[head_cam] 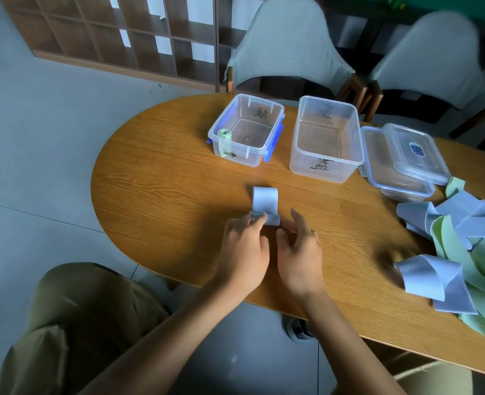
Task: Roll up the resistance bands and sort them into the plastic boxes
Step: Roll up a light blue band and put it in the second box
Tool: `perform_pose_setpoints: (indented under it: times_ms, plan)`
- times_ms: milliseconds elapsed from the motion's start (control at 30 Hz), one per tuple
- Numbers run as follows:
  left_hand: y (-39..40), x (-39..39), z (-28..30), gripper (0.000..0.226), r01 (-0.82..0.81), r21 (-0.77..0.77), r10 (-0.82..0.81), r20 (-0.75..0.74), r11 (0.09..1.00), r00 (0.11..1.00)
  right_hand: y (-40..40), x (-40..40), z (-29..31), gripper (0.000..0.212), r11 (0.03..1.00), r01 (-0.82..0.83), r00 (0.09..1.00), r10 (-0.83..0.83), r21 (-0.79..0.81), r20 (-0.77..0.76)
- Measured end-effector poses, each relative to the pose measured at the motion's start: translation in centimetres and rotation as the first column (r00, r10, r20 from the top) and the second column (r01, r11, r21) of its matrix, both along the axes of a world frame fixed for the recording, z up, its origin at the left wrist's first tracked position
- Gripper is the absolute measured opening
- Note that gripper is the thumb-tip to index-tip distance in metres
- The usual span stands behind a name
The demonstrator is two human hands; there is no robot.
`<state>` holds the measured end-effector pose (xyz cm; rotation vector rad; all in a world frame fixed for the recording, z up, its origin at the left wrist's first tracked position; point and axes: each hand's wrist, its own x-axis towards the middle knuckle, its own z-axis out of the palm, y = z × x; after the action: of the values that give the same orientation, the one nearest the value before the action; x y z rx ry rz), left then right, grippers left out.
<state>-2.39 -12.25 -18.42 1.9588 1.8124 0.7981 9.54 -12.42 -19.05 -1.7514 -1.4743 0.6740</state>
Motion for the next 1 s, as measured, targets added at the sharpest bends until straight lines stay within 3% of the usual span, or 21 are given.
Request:
perform_pose_setpoints:
  times_ms: [167,467,567,700,833,900,1000]
  plan:
    - [-1.1,1.1,0.8,0.046,-0.069,-0.057,0.077,0.164,0.996,0.983,-0.5,-0.2,0.3,0.050,0.999,-0.039,0.998,0.037,-0.026,-0.058]
    - [-1.1,1.0,-0.4,0.053,-0.086,-0.019,0.088,0.150,0.996,0.985,-0.5,0.2,0.2,0.040,0.994,-0.089,0.996,0.088,0.062,0.018]
    - [-1.2,1.0,-1.1,0.048,-0.084,0.039,0.081,0.086,0.996,0.993,-0.2,0.7,-0.3,0.040,0.993,-0.094,0.993,0.087,0.077,0.081]
    - [-0.8,0.4,-1.2,0.065,-0.029,0.060,0.032,-0.040,0.998,0.999,0.4,1.3,-0.6,0.042,0.982,-0.167,0.963,0.144,0.086,0.228]
    - [-0.2,0.0,-0.5,0.064,-0.019,0.056,0.029,-0.194,0.998,0.980,0.9,1.4,-0.2,0.043,0.981,-0.194,0.887,0.168,0.018,0.429]
    - [0.3,-0.2,-0.6,0.056,-0.032,0.057,0.046,-0.265,0.998,0.963,1.2,1.2,0.1,0.045,0.981,-0.192,0.861,0.174,-0.011,0.477]
    - [0.9,-0.6,-0.9,0.061,-0.031,0.057,0.048,-0.329,0.998,0.943,1.7,0.9,0.5,0.047,0.982,-0.181,0.834,0.181,-0.052,0.522]
